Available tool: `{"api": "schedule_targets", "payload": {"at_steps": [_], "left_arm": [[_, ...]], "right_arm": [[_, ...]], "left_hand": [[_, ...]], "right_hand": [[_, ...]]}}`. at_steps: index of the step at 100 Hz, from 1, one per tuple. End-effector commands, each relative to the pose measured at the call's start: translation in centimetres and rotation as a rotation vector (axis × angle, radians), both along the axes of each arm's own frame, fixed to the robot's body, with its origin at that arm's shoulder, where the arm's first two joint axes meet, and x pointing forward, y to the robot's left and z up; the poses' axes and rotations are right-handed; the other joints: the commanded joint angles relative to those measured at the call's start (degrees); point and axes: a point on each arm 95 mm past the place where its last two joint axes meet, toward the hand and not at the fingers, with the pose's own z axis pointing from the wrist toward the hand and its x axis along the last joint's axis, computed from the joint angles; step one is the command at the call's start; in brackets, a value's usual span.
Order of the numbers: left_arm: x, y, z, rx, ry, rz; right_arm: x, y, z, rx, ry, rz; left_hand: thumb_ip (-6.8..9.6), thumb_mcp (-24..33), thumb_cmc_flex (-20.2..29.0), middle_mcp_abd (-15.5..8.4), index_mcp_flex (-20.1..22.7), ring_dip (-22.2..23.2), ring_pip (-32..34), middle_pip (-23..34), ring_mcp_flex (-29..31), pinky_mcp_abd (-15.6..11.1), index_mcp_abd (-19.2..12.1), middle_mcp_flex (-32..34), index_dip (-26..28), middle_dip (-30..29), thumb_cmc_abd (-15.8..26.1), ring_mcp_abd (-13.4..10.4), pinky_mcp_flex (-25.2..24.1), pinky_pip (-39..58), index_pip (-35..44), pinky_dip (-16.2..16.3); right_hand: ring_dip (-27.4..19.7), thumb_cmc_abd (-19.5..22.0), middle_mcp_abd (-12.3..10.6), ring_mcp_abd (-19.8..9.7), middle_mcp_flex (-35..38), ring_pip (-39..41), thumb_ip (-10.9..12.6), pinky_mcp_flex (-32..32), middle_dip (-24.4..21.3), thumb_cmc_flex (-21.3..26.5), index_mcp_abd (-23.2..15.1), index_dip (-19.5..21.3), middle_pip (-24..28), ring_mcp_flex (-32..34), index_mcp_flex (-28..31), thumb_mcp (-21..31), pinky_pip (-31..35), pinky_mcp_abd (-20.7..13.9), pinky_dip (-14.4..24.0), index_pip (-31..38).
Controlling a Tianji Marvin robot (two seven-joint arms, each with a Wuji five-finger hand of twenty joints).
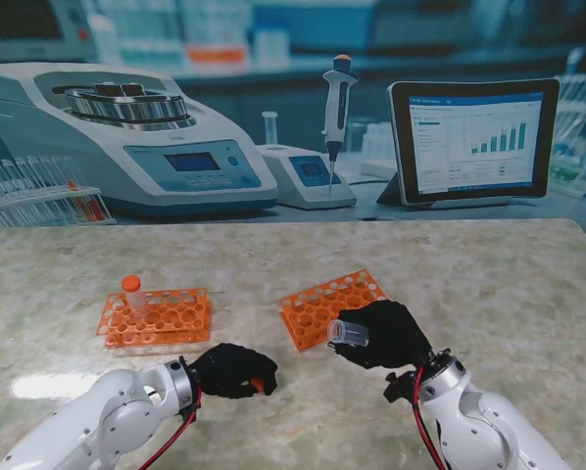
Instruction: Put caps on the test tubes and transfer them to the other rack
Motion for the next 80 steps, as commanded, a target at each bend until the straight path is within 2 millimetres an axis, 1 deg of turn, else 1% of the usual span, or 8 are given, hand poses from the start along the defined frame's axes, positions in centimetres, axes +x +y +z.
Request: {"api": "schedule_targets", "payload": {"at_steps": [1, 32, 80], "left_arm": [[-1.2, 1.3, -2.4, 0.064, 0.059, 0.016], [-1.1, 1.3, -2.0, 0.054, 0.043, 0.024], [-0.2, 0.1, -0.3, 0.002, 0.007, 0.001]], "right_arm": [[-0.3, 0.2, -0.1, 0.011, 0.008, 0.005], [-0.3, 0.2, -0.1, 0.021, 0.01, 0.011], [-0.3, 0.0, -0.1, 0.024, 0.011, 0.007]], "left_hand": [[2.47, 4.9, 7.4, 3.8, 2.7, -1.8, -4.7, 3.4, 2.0, 1.4, 2.8, 2.6, -0.4, -0.7, -3.0, 1.4, 0.4, -7.3, 2.1, -5.6], [1.93, 5.0, 8.3, 4.2, 2.8, -1.3, -6.3, 3.5, 2.1, 1.9, 3.5, 1.8, -0.6, -2.2, -2.9, 1.6, 0.0, -8.2, 1.5, -5.7], [1.67, 5.4, 9.0, 4.6, 2.7, -0.7, -7.9, 3.8, 1.8, 2.3, 4.3, 0.8, -0.7, -3.8, -2.6, 1.7, -0.5, -9.1, 1.0, -5.8]], "right_hand": [[3.6, 2.1, 0.5, -3.7, 2.5, 10.5, -0.5, 4.4, 0.9, 1.8, -4.7, 3.1, 0.0, 1.5, 1.4, -0.5, 18.3, -6.3, 2.7, 2.7], [3.6, 2.2, 0.6, -3.7, 2.5, 10.4, -0.5, 4.4, 1.0, 1.7, -4.8, 3.1, -0.1, 1.5, 1.3, -0.6, 18.2, -6.3, 2.7, 2.7], [3.6, 2.4, 0.5, -3.7, 2.5, 10.3, -0.6, 4.4, 1.0, 1.8, -4.8, 3.2, -0.3, 1.5, 1.2, -0.8, 18.2, -6.3, 2.7, 2.7]]}}
